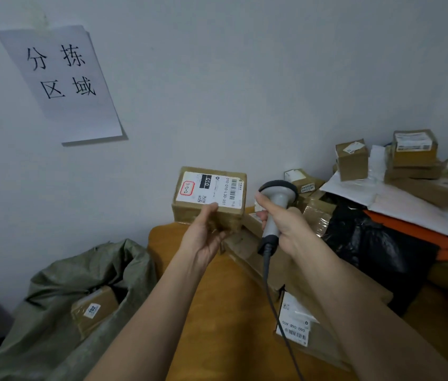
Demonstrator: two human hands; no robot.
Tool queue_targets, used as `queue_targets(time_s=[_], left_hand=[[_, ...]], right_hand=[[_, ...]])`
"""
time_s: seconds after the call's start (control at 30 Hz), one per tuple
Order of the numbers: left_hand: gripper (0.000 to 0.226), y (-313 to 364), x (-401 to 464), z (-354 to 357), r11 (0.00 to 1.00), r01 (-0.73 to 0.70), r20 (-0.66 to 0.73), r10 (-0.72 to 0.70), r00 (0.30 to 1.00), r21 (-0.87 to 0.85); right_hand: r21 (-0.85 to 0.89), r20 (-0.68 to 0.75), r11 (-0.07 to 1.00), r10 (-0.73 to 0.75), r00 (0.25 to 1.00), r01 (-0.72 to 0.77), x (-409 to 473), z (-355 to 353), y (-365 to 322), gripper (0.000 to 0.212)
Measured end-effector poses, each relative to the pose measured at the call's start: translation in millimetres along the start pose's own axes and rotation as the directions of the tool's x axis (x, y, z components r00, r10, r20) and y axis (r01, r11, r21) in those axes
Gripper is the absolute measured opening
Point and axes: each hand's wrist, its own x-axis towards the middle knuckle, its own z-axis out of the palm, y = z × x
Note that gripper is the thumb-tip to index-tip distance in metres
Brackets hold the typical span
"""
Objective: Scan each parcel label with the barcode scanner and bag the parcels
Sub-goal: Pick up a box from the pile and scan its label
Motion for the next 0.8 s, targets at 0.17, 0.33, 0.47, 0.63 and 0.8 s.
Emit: queue_targets(time_s=[0.17, 0.33, 0.47, 0.63, 0.8], left_hand=[[0.045, -5.8, -3.8, 6.2, 0.999, 0.02, 0.084, -0.017, 0.996, -0.039], [0.046, 0.2, -16.2, 3.1, 0.98, 0.046, 0.039, -0.055, 0.998, 0.194], [0.053, 27.7, -12.3, -23.0, 0.97, -0.004, -0.071, 0.022, 0.997, 0.245], [0.077, 52.3, -7.0, -54.7, 0.759, 0.12, -0.101, -0.072, 0.992, 0.64], [0.074, 49.6, -15.3, -47.3, 0.573, 0.192, 0.059, -0.391, 0.919, 0.797]], right_hand=[[0.025, 0.118, 0.999, 0.026, 0.993, -0.029, -8.9, 16.3, 5.2, 0.044], [-0.044, 0.162, 0.999, 0.021, 0.987, -0.014, -12.9, 16.5, -0.8, 0.039], [-0.16, 0.196, 0.986, -0.016, 0.981, 0.048, -13.8, 3.4, -22.6, 0.039], [-0.473, 0.267, 0.867, -0.029, 0.963, 0.157, -11.5, -10.1, -39.6, 0.036], [-0.555, 0.392, 0.795, -0.012, 0.92, 0.247, -5.5, -13.7, -33.6, 0.052]])
